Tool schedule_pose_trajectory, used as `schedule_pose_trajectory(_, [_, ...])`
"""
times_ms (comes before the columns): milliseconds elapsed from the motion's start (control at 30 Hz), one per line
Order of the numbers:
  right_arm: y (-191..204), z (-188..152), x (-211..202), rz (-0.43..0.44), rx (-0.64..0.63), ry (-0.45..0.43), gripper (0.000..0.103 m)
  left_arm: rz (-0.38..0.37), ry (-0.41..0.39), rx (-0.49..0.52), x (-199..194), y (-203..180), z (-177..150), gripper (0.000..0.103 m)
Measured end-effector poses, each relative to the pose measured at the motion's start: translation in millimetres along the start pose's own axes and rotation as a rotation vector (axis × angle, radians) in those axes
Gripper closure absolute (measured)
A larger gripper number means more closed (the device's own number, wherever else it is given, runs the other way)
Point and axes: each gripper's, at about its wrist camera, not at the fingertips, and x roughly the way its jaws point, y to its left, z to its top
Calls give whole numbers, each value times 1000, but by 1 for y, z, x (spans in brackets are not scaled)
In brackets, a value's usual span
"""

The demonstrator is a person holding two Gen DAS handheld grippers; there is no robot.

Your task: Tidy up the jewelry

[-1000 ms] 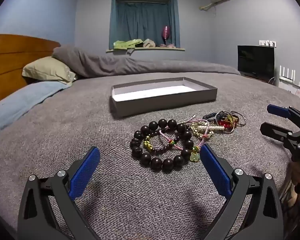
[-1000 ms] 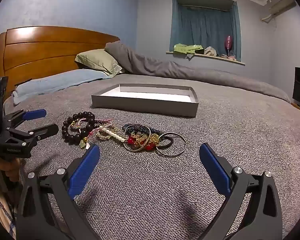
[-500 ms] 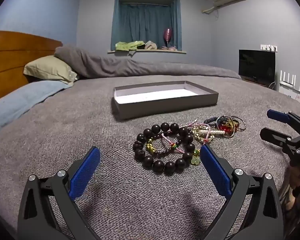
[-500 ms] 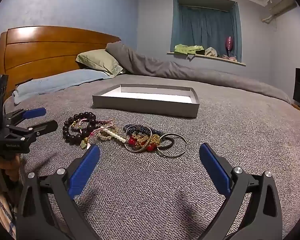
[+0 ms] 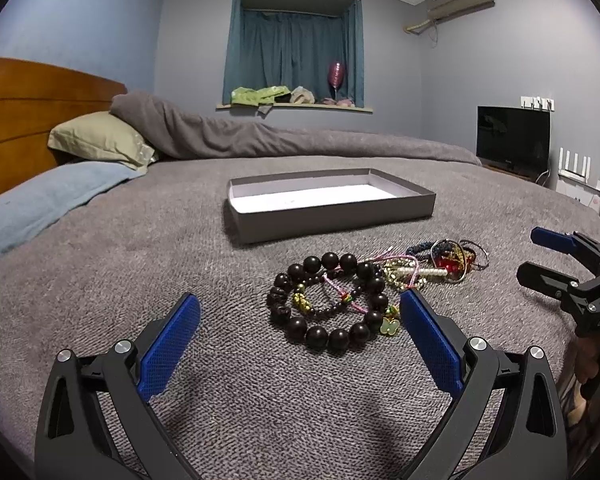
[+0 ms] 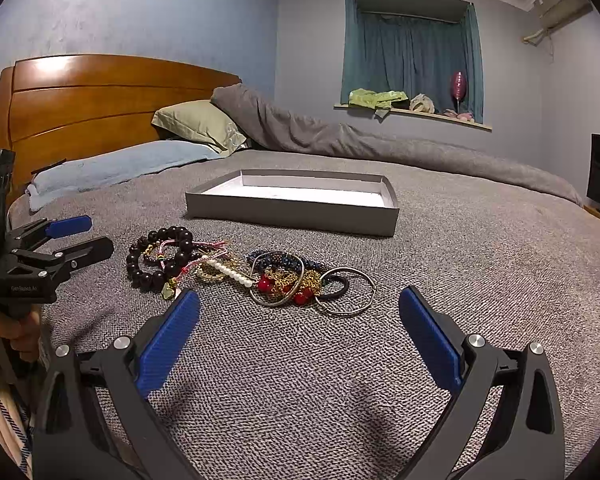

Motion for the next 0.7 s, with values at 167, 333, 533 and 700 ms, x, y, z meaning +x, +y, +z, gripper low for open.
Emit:
schedule_pose_trajectory(167, [1, 2, 1, 3, 2, 2, 5, -2, 0, -5, 0, 1, 0, 4])
schedule_pose_trajectory(333, [2, 2, 2, 4, 4, 3, 5, -5, 0, -4, 0, 2, -1, 4])
schedule_pose_trajectory(533, [2, 3, 3, 5, 5, 4, 5, -4, 0, -4, 0, 1, -2, 4])
schedule_pose_trajectory(700, [2, 2, 3, 6, 7, 3, 5, -5, 1, -3, 0, 1, -2, 4])
